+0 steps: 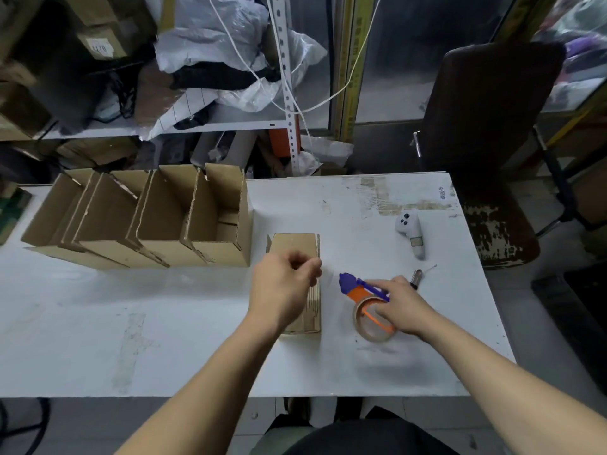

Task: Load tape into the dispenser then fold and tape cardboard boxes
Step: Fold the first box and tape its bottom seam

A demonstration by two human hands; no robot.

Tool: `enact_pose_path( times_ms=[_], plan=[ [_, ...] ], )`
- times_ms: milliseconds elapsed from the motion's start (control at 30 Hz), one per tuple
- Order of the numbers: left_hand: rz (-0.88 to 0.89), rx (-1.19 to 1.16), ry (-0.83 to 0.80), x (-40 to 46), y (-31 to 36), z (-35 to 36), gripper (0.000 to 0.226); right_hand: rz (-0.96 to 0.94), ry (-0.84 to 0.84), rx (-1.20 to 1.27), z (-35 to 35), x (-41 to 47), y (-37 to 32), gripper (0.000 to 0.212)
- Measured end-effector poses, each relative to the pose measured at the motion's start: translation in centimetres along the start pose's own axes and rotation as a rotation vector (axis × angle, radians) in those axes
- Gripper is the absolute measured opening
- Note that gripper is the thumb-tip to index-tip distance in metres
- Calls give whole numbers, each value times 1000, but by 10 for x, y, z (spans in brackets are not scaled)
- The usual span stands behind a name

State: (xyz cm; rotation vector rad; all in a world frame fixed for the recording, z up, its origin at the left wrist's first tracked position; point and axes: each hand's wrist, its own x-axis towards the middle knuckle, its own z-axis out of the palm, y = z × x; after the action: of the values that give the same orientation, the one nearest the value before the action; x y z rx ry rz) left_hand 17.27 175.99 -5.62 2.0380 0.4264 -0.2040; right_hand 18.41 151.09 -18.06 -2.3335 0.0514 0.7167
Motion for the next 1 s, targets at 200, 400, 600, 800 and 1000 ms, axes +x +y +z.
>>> enact_pose_path(
  times_ms=[200, 400, 600, 800, 1000],
  plan=[
    [-148, -247, -94, 8, -16, 5, 18, 188, 35, -120, 52, 24, 30, 45],
    [-184, -337, -133, 8, -20, 9, 18, -67, 187, 494, 23, -3, -45, 29],
    [-248, -431, -113, 2, -30, 11, 16, -8, -311, 1143, 16, -28, -92, 22],
    [-50, 28, 94, -8, -45, 20, 16, 52, -108, 1139, 33, -23, -82, 17],
    [413, 423, 279, -4, -68, 34, 19, 38, 101, 1011, 55, -19, -81, 15]
  ],
)
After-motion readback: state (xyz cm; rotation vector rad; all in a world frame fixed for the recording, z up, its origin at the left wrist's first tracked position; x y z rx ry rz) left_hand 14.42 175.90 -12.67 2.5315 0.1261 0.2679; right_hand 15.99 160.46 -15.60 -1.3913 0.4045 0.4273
